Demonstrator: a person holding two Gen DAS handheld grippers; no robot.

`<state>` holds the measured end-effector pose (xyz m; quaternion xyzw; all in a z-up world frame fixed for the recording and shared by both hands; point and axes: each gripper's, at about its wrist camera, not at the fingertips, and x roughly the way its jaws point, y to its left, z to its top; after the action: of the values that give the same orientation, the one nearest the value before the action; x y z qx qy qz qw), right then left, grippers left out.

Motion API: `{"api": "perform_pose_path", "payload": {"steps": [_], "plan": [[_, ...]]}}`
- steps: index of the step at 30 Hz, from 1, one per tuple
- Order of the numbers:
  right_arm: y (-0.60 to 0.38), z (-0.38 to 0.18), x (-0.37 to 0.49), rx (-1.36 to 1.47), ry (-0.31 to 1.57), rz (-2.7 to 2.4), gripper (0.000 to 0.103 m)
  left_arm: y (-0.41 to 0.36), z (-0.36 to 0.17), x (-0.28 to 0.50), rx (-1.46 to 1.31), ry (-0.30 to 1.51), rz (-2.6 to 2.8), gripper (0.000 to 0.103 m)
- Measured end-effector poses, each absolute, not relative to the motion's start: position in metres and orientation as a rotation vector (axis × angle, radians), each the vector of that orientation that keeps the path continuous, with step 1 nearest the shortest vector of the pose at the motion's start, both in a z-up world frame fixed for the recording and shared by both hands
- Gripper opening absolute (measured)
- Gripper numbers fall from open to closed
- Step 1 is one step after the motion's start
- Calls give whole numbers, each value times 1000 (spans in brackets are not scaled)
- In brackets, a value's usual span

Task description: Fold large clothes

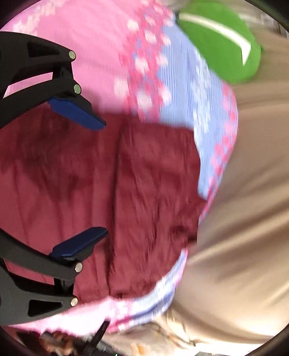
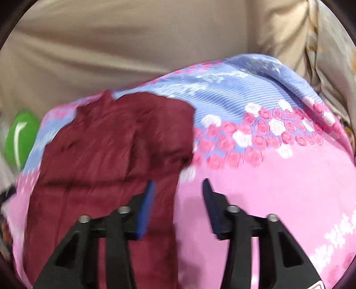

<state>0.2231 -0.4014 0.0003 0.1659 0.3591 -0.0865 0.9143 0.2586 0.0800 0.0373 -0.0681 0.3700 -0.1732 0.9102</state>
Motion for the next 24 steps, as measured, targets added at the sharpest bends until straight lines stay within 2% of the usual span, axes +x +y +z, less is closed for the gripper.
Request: {"api": "perform_pose_path", "payload": {"steps": [3, 5, 9, 13, 15, 16, 17, 18, 19, 20, 21, 23, 24], "plan": [[-409, -6, 252, 432, 759, -118, 37, 15, 44, 266, -104, 787, -520, 93], [-399, -3, 261, 388, 754, -110, 37, -33, 41, 270, -39, 793, -593, 94], [-389, -3, 262, 344, 753, -85, 37, -147, 6, 291, 151, 874, -715, 94], [-392, -16, 258, 327, 806, -51, 37, -189, -38, 329, 54, 1030, -676, 94], [-389, -22, 254, 266, 825, -43, 37, -187, -42, 343, -24, 1021, -643, 93], [-386, -24, 253, 222, 822, -48, 37, -184, -41, 347, -48, 1014, -633, 85], [-381, -25, 252, 163, 813, -50, 37, -180, -38, 351, -73, 1002, -620, 60], [-377, -26, 252, 133, 809, -45, 37, -174, -31, 358, -92, 985, -618, 46], [-372, -26, 254, 106, 803, -33, 37, -169, -25, 365, -105, 979, -620, 25], [-367, -26, 258, 86, 800, -16, 38, -166, -21, 370, -119, 977, -619, 19], [-360, -25, 264, 66, 797, 7, 39, -157, -13, 378, -152, 966, -609, 19], [-345, -24, 278, 29, 794, 52, 55, -147, -4, 387, -176, 955, -589, 19], [-336, -26, 288, 2, 806, 89, 57, -141, 3, 390, -186, 943, -579, 19]]}}
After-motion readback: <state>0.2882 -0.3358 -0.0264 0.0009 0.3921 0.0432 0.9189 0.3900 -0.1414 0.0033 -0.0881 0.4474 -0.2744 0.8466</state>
